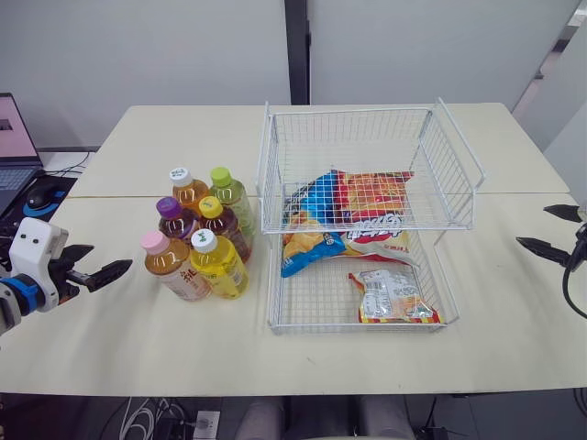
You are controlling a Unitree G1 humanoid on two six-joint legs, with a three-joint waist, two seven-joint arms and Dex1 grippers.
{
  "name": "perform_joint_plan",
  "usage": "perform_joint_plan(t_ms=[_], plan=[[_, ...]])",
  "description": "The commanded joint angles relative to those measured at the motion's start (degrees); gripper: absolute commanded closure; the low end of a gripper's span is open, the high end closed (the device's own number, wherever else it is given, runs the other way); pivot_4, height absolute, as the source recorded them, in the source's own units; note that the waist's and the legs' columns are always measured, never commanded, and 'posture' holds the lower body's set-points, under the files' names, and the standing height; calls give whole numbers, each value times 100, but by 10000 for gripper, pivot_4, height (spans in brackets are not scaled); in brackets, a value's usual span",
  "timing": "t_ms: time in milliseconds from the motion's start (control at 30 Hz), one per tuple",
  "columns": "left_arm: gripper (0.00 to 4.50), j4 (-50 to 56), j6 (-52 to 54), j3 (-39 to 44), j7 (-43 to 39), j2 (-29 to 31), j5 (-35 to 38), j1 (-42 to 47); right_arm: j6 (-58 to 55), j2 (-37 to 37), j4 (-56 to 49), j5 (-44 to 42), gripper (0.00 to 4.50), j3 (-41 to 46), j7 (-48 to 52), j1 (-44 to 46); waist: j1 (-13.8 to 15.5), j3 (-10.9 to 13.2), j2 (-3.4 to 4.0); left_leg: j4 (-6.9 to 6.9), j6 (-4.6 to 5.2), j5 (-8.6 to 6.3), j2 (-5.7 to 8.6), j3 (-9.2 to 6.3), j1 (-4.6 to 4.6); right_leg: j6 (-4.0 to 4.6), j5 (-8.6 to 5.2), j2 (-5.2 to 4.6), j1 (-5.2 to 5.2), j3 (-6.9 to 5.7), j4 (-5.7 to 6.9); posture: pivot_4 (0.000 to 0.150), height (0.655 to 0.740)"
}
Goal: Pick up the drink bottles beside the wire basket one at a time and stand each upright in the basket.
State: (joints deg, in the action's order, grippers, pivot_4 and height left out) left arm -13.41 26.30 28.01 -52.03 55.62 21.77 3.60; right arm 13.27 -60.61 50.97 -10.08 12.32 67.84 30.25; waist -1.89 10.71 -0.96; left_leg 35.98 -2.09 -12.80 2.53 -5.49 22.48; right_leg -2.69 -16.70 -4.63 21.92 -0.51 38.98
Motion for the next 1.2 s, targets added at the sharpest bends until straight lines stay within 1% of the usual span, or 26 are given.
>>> perform_joint_plan(t_ms=[33, 200, 333, 433, 567, 800, 967, 1067, 1200], plan=[[53, 155, 65, 189, -44, 169, 52, -42, 15, -27, -117, -12, 0, 62, -51, 95, -1, 0, 0, 0, 0, 0, 0, 0, 0, 0, 0, 0, 0, 0, 0, 1500, 7400], [53, 127, -31, 233, -143, 260, 20, -104, 24, 7, -53, -34, 0, 67, -65, 50, 1, 0, 0, 0, 0, 0, -3, 1, 2, 3, 2, 2, 4, 1, 0, 1500, 7400], [53, 188, 121, 413, -400, 236, 300, -166, 328, -12, -10, 77, 0, 77, -284, 14, 0, 0, 0, 0, 0, 0, -3, 2, 2, 3, 2, 3, 5, 1, 0, 1500, 7400], [53, 225, 211, 556, -437, 196, 449, -170, 372, -10, 84, 59, 0, 141, -454, 63, 0, 0, 0, 0, 0, 0, -4, 4, 3, 4, 3, 2, 7, 2, 0, 1500, 7400], [53, 275, -167, 682, -427, 112, 397, -293, 334, -31, 50, 24, 0, 141, -417, -25, -1, 0, 0, 0, 0, 0, -7, 5, 3, 6, 4, 5, 8, 5, 0, 1500, 7400], [53, 279, 170, 881, -556, 159, 699, -429, 144, -106, 64, -137, 0, 217, -213, -25, -1, 0, 0, 0, 0, 0, -10, 10, 4, 8, 5, 8, 9, 5, 0, 1500, 7400], [53, 230, 241, 953, -498, 185, 789, -285, 159, -159, 84, -114, 0, 269, -321, -50, 2, 0, 0, 0, 0, 0, -11, 9, 3, 9, 6, 10, 9, 5, 0, 1500, 7400], [53, 237, 168, 946, -454, 211, 723, -271, 141, -217, -127, -173, 0, 392, -420, -196, 3, 0, 0, 1, 0, 0, -12, 9, 4, 9, 6, 10, 9, 5, 0, 1500, 7400], [53, 382, 259, 1027, -540, 191, 793, -379, -229, -400, -840, -592, 0, 867, -192, -661, 5, 0, 0, -1, -1, 0, -12, 9, 6, 9, 6, 11, 11, 6, 0, 1500, 7400]])
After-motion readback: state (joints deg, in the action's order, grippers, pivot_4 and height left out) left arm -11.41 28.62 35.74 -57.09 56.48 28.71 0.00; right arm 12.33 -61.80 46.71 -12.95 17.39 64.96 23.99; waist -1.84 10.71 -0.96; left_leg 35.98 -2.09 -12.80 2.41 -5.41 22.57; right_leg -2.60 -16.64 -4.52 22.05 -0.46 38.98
